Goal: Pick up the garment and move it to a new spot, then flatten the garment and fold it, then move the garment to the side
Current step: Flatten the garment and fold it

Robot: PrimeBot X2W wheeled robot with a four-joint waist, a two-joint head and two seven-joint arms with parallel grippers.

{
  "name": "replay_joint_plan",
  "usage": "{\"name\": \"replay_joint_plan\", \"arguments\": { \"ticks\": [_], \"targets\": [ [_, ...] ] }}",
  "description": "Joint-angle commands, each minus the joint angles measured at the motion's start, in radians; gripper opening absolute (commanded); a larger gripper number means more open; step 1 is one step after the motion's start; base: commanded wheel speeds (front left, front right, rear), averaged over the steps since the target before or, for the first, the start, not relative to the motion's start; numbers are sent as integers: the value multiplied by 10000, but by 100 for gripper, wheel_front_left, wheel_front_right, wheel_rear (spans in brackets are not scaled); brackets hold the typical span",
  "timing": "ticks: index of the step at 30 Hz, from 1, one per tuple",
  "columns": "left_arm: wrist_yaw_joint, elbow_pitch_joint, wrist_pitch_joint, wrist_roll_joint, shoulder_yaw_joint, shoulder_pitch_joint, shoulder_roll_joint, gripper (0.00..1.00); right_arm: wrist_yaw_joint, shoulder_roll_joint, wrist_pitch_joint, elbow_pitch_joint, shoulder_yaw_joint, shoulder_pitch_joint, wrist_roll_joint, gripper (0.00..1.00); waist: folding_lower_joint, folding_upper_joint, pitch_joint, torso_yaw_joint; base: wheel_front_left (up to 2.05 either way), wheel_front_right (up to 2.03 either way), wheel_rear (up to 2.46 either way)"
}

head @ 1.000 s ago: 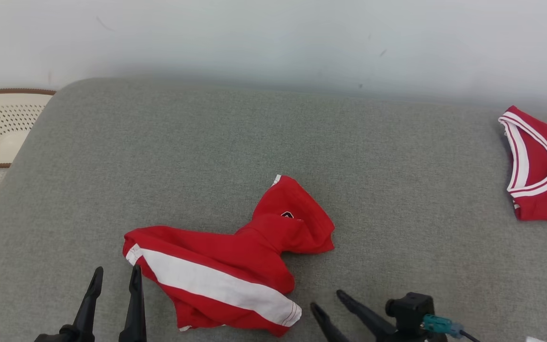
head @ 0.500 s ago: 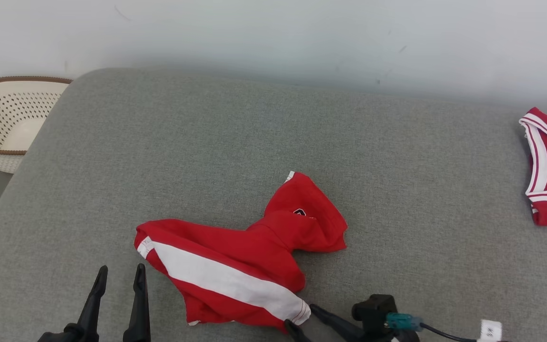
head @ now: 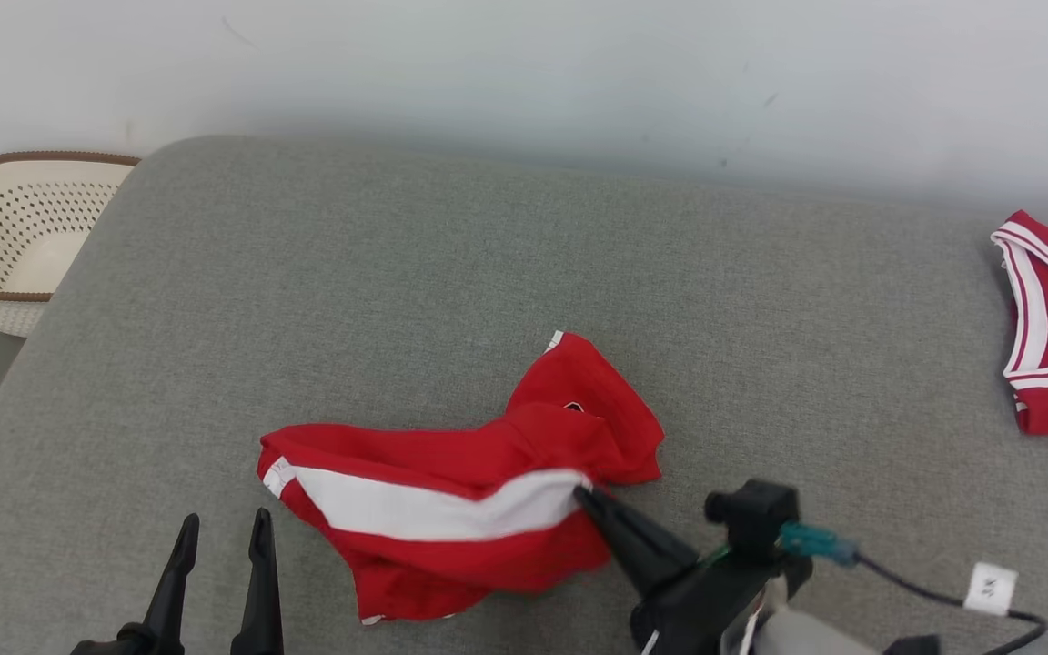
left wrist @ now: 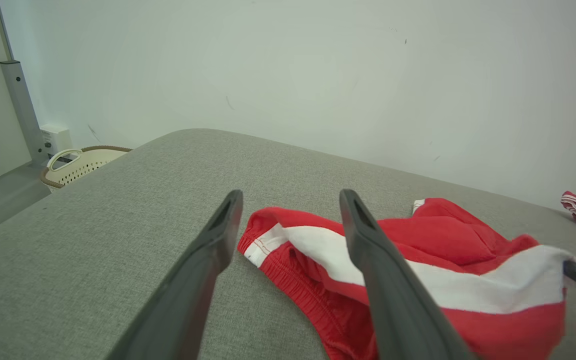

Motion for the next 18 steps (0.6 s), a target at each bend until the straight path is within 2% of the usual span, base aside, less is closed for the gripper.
{"name": "replay_joint_plan", "arguments": {
  "ticks": [1,8,13,16,18],
  "targets": [
    [24,-27,-37,-99,33,105,3,100,-9,-147,-90,-228,-140,-180,21,0,0,0,-6,-28,0,0,0],
    [71,-26,-37,-168,-57,41,4,100,-9,-721,-22,-1347,-799,-1004,-121,0,0,0,79,-90,0,0,0],
    [41,30,-37,-237,-192,-147,4,100,-9,-577,184,-864,-1070,-2265,-714,0,0,0,247,62,0,0,0],
    [24,108,-37,-250,-296,-234,3,100,-9,-330,346,-245,-1127,-3119,-779,0,0,0,355,238,0,0,0],
    [3,161,-37,-288,-373,-354,4,100,-9,-83,502,230,-1149,-3617,-413,0,0,0,440,393,0,0,0]
  ]
}}
